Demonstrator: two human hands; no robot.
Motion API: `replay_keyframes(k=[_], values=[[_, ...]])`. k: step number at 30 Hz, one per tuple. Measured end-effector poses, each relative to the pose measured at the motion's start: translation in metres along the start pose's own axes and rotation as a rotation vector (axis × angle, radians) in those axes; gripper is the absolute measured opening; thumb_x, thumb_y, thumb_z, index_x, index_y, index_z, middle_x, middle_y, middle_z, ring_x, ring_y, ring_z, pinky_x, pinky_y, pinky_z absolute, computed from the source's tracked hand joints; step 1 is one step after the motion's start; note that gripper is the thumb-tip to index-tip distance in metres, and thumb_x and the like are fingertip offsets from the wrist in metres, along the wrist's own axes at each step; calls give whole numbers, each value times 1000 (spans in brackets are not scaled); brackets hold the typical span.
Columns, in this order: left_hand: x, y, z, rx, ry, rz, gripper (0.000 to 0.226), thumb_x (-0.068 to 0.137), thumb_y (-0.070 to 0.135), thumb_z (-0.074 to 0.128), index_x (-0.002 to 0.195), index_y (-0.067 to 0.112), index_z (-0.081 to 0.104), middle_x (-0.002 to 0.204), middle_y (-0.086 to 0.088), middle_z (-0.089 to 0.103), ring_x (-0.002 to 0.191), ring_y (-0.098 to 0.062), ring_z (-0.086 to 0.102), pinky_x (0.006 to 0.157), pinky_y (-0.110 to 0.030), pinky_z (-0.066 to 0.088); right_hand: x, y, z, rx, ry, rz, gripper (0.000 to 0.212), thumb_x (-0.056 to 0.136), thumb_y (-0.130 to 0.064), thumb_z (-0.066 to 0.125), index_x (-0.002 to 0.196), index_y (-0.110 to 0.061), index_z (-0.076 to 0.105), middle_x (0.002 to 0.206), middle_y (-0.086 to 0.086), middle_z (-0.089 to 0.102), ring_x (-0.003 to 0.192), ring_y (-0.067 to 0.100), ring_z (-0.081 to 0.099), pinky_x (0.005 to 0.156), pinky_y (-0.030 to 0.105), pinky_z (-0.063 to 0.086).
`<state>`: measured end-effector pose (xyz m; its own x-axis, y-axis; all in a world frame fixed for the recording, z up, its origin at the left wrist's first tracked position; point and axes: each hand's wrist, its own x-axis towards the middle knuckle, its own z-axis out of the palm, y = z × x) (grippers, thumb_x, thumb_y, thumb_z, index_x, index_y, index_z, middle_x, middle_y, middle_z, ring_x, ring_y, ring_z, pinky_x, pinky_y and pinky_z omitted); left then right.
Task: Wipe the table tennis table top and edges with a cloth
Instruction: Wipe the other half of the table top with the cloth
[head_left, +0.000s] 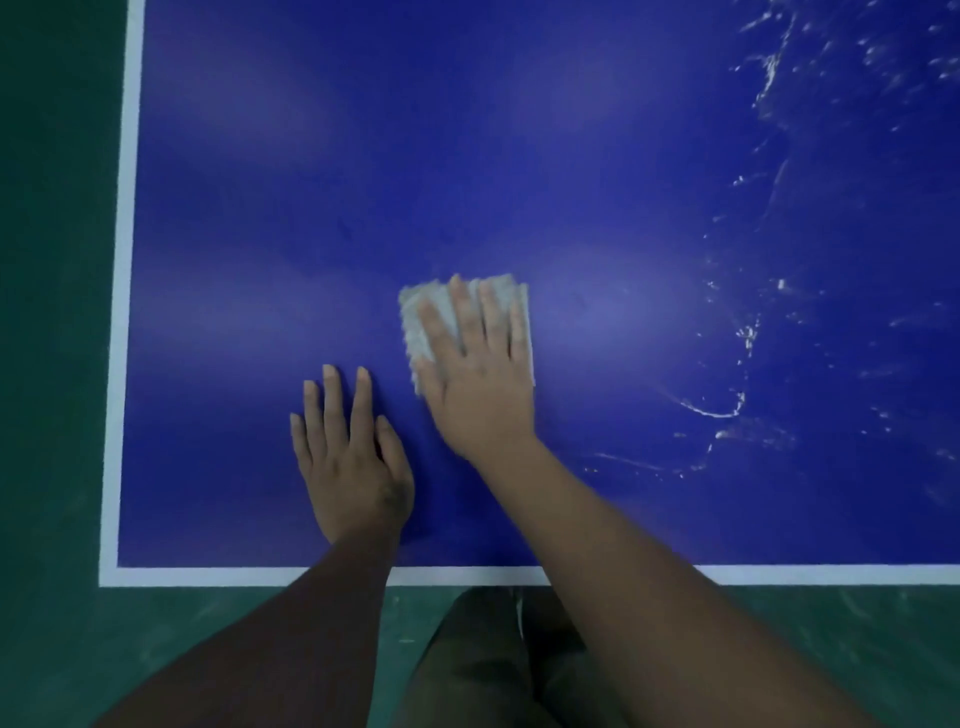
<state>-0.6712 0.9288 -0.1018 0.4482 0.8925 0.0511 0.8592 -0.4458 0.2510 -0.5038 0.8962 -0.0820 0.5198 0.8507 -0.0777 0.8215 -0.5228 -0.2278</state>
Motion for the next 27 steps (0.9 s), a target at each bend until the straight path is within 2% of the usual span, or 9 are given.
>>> replay_keyframes(k=[2, 4, 8, 12, 14, 18, 21, 24, 27], values=[[1, -1, 0, -16, 8, -1, 57, 111, 29, 39, 167, 20, 40, 178, -6, 26, 167, -28, 17, 134, -55, 15, -48, 16, 0, -19, -70, -100, 63, 113, -50, 33, 171, -28, 20, 179, 7, 10, 166, 32, 3, 132, 58, 9], [0, -1, 1, -14, 7, -9, 57, 112, 29, 38, 168, 20, 39, 178, -6, 25, 167, -28, 16, 134, -56, 15, -86, 53, -2, -43, -73, -57, 63, 113, -49, 36, 171, -30, 21, 180, 5, 9, 166, 30, 3, 133, 57, 8], [0, 0, 0, -19, 4, -10, 57, 112, 29, 38, 168, 20, 39, 178, -7, 25, 167, -28, 15, 135, -55, 14, -110, 128, -19, -111, -36, 276, 63, 111, -48, 33, 170, -27, 26, 179, 8, 15, 165, 35, 11, 132, 59, 8], [0, -1, 0, -13, 12, -9, 56, 112, 29, 38, 168, 20, 39, 178, -7, 26, 167, -28, 16, 136, -53, 11, -72, 108, -11, -66, 37, 555, 64, 112, -49, 28, 171, -26, 22, 179, 12, 12, 164, 39, 10, 131, 62, 7], [-1, -1, 0, -14, 13, -11, 56, 112, 29, 37, 168, 20, 39, 178, -7, 26, 167, -29, 17, 136, -52, 10, -54, 70, -2, -34, 48, 518, 63, 112, -48, 31, 171, -28, 20, 179, 10, 10, 165, 38, 9, 131, 62, 6], [0, -2, 1, -12, 0, -7, 56, 112, 30, 38, 168, 21, 39, 179, -7, 25, 167, -29, 16, 135, -53, 11, -81, 7, 6, -2, -39, 217, 63, 113, -50, 28, 171, -28, 19, 179, 9, 8, 166, 35, 3, 132, 59, 4], [0, -1, 0, -9, -8, -14, 56, 112, 30, 38, 167, 21, 40, 179, -7, 25, 167, -29, 16, 135, -53, 10, -131, 26, 3, -19, -95, 79, 63, 113, -52, 26, 171, -30, 17, 180, 5, 4, 166, 30, -1, 132, 57, 9], [-1, 0, -2, -7, 16, -15, 55, 111, 28, 41, 166, 20, 43, 177, -9, 28, 166, -31, 20, 135, -53, 12, -162, 90, -7, -80, -71, 185, 62, 112, -49, 29, 170, -27, 25, 179, 6, 12, 166, 33, 8, 132, 59, 11], [-1, -1, -2, 2, 28, 8, 54, 111, 26, 42, 165, 19, 43, 176, -10, 30, 165, -33, 22, 134, -54, 14, -161, 128, -16, -128, -62, 424, 63, 113, -50, 25, 170, -24, 22, 178, 11, 13, 164, 39, 10, 130, 63, 10]])
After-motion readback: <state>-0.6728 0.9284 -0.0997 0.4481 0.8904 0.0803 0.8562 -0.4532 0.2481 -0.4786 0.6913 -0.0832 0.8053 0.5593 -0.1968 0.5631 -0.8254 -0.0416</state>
